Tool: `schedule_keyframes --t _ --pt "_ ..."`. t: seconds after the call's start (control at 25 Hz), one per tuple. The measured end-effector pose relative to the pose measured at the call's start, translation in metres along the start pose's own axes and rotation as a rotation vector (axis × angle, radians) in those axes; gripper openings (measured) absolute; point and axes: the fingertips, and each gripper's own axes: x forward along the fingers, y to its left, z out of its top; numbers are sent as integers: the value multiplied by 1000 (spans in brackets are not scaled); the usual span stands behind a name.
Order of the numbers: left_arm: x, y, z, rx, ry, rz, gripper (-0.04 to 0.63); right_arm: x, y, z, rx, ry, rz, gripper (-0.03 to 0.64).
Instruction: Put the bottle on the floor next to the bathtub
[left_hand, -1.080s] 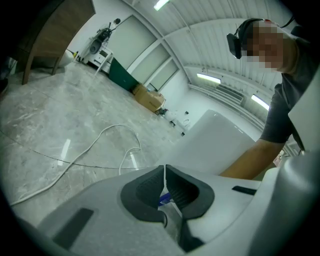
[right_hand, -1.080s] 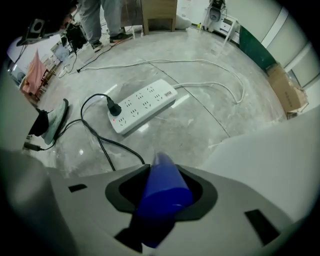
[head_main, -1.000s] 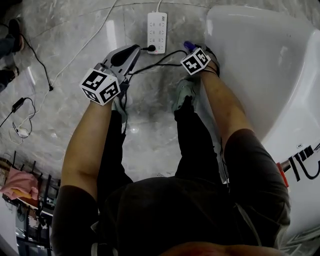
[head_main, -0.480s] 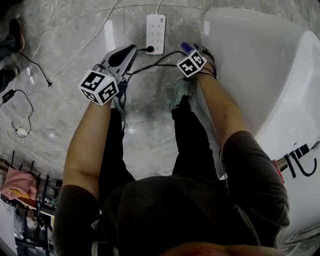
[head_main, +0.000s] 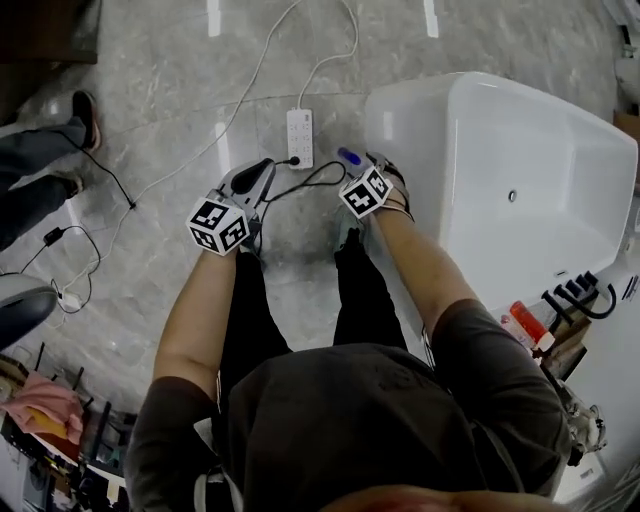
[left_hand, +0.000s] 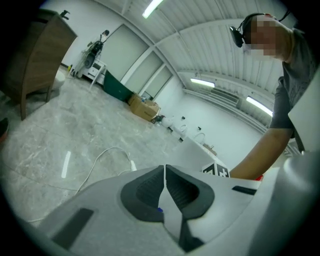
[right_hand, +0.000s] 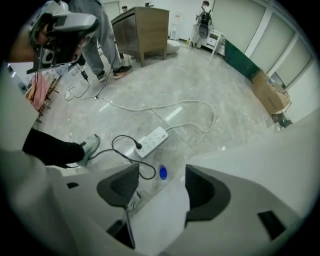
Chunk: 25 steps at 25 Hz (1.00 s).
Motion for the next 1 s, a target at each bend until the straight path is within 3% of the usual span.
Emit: schedule_keyframes --t 0.24,0.48,0.72,1.0 --pt "-68 -95 112 37 -67 -12 15 -166 4 38 -12 -74 -6 278" --pt "-137 -151 230 127 -175 -2 14 -313 -13 100 -36 -218 -38 275" --pt "-208 -222 298 222 -197 -15 14 -448 -9 140 -53 -364 -33 270" --pt "-269 -283 363 306 -296 -31 15 -574 -10 187 -29 -594 -8 265"
